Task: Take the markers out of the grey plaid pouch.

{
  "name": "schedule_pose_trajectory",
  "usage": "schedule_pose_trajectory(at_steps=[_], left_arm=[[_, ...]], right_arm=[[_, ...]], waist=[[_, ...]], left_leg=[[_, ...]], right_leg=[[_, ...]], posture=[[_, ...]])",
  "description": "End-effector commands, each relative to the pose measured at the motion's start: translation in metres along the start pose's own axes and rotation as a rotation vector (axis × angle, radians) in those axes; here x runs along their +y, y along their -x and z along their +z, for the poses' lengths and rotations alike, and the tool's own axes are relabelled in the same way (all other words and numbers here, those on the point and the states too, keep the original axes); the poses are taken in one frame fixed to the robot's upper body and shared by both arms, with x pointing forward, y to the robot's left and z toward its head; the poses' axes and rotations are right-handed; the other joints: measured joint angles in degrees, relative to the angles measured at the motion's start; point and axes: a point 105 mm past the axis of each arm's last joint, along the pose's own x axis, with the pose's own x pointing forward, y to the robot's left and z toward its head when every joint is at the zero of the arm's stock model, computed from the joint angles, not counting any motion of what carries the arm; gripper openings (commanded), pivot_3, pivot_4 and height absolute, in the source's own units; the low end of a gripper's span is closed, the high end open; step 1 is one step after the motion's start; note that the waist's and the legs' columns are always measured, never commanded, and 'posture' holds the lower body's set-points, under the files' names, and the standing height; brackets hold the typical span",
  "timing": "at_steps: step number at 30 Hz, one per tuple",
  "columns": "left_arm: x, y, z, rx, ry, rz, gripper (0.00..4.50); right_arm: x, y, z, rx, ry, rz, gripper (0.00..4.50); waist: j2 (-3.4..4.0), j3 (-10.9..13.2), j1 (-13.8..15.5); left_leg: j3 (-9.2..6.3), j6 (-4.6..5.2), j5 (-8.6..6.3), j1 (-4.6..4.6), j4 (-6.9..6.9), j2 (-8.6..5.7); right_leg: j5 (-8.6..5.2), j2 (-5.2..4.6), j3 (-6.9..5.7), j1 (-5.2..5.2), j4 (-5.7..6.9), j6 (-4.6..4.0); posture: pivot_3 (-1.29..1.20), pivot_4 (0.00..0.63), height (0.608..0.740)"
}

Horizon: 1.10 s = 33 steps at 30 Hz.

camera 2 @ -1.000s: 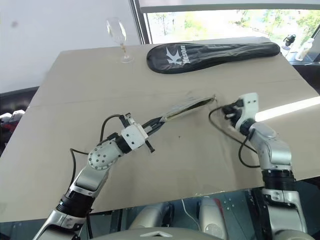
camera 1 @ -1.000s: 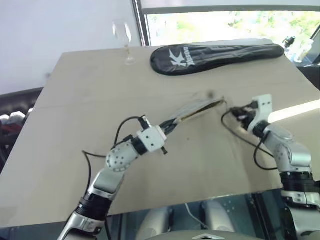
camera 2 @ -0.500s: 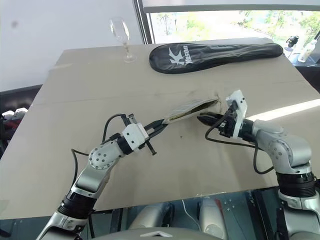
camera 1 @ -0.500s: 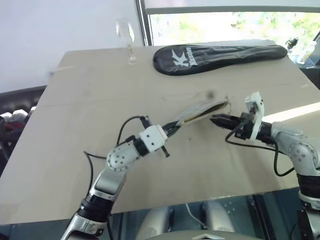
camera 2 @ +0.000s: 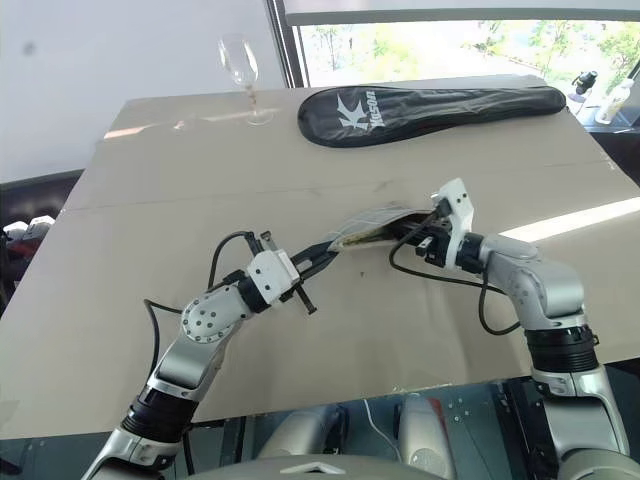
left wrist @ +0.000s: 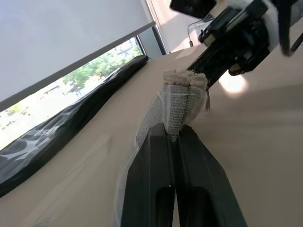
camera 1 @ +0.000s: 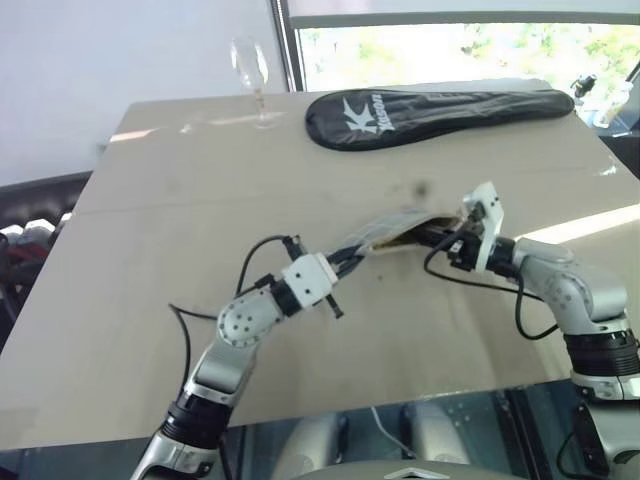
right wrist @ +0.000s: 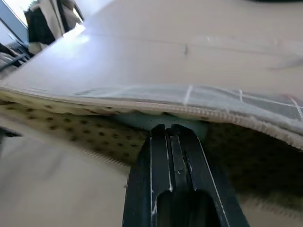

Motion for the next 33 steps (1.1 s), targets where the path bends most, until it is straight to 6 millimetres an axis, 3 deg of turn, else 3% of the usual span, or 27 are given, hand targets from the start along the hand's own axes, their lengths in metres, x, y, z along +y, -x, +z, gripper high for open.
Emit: schedule_pose_trajectory(at_steps=[1,2,3,4,7,11,16,20,28,33], left_arm=[[0.001,-0.007,0.032,-0.113,0.041,-0.002,0.0],[0.002,-0.008,0.036,-0.125,0.071,0.0,0.0],[0.003,-0.009,0.04,-0.137,0.096,0.002,0.0],[0.004,-0.01,0.043,-0.146,0.121,0.007,0.0],[0.01,-0.01,0.049,-0.171,0.177,0.036,0.0],[0.008,-0.008,0.049,-0.172,0.25,0.032,0.0],[-0.001,-0.004,0.04,-0.151,0.369,0.015,0.0],[-0.003,-0.005,0.037,-0.159,0.42,0.019,0.0],[-0.006,-0.006,0.035,-0.156,0.408,0.005,0.0],[-0.004,-0.003,0.033,-0.15,0.401,0.019,0.0]], right_arm=[[0.006,0.001,-0.001,0.109,0.169,0.047,0.04],[0.008,0.002,-0.003,0.15,0.204,0.067,0.04],[0.009,0.002,-0.003,0.177,0.24,0.081,0.62],[0.012,0.003,0.0,0.188,0.268,0.095,0.91],[0.018,0.005,0.01,0.23,0.379,0.121,2.57],[0.02,0.009,0.016,0.31,0.548,0.097,4.45],[0.032,0.006,0.017,0.369,0.661,0.158,4.49],[0.034,-0.007,0.005,0.4,0.689,0.172,4.49],[-0.009,-0.021,-0.032,0.542,0.773,0.065,4.49],[-0.015,-0.024,-0.031,0.521,0.797,0.048,2.32]], waist=[[0.0,0.0,0.09],[0.0,0.0,0.09],[-0.01,0.0,0.09],[-0.01,0.01,0.05],[-0.02,0.01,-0.03],[-0.03,0.02,-0.11],[-0.09,0.05,0.08],[-0.1,0.06,0.18],[-0.12,0.07,0.19],[-0.13,0.06,0.18]], left_leg=[[-0.02,0.0,0.0,-0.01,0.0,0.0],[-0.03,0.0,0.0,-0.02,0.02,-0.01],[-0.03,0.0,0.0,-0.03,0.03,-0.02],[-0.03,0.0,0.0,-0.03,0.03,-0.02],[-0.06,0.0,0.0,-0.02,0.02,0.0],[-0.05,0.0,0.0,-0.02,0.01,0.01],[-0.05,0.0,0.0,-0.04,0.02,0.0],[-0.07,-0.01,0.0,-0.02,0.02,0.0],[-0.05,-0.02,0.0,0.0,0.03,-0.01],[-0.05,-0.02,0.01,0.04,0.03,-0.01]], right_leg=[[0.0,-0.01,0.0,0.0,0.0,0.0],[0.0,-0.02,-0.02,0.0,-0.01,0.0],[0.0,-0.04,-0.06,0.0,-0.01,0.0],[0.0,-0.04,-0.08,0.01,-0.02,0.0],[0.0,-0.01,-0.09,0.0,-0.01,0.0],[0.0,0.01,-0.14,0.0,-0.01,0.0],[0.0,-0.02,-0.15,0.01,-0.06,0.0],[0.0,-0.02,-0.14,0.02,-0.05,0.0],[0.0,-0.01,-0.2,0.02,-0.04,0.0],[0.0,0.0,-0.19,0.04,-0.03,0.0]], posture=[[0.0,0.15,0.74],[0.0,0.15,0.74],[0.0,0.15,0.74],[0.0,0.15,0.74],[0.0,0.15,0.74],[0.0,0.15,0.74],[0.0,0.15,0.74],[0.0,0.15,0.74],[0.0,0.15,0.74],[0.0,0.15,0.74]])
